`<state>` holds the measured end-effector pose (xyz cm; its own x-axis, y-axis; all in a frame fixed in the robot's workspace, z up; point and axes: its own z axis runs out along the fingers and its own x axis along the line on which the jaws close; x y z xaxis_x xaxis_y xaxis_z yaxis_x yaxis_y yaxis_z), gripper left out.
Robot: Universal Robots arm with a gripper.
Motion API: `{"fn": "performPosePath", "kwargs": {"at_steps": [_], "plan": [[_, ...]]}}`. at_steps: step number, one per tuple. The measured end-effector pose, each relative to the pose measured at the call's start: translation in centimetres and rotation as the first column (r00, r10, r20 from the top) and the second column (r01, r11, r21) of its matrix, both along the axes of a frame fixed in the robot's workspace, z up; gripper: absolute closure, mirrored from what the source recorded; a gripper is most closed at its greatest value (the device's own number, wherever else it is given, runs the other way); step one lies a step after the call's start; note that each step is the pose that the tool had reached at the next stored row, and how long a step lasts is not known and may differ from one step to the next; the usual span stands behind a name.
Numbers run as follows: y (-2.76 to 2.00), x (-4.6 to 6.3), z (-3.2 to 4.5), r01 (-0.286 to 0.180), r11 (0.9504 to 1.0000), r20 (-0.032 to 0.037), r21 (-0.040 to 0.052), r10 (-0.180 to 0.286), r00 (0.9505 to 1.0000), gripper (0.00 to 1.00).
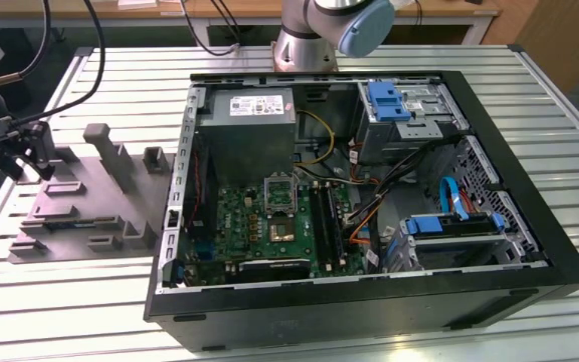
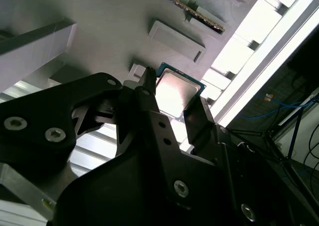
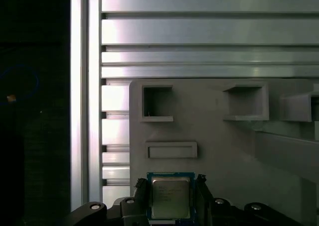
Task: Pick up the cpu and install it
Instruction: 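Pick up the cpu and move it towards the insertion slot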
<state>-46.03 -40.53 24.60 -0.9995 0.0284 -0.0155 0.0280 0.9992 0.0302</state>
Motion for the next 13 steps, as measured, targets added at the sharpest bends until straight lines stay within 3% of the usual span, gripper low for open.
{"fn": "performPosePath", "kwargs": {"at_steps": [13], "plan": [[0.00, 0.00, 0.34, 0.000, 1.0000, 0.0001, 0.0001, 0.000, 1.0000, 0.53]]}}
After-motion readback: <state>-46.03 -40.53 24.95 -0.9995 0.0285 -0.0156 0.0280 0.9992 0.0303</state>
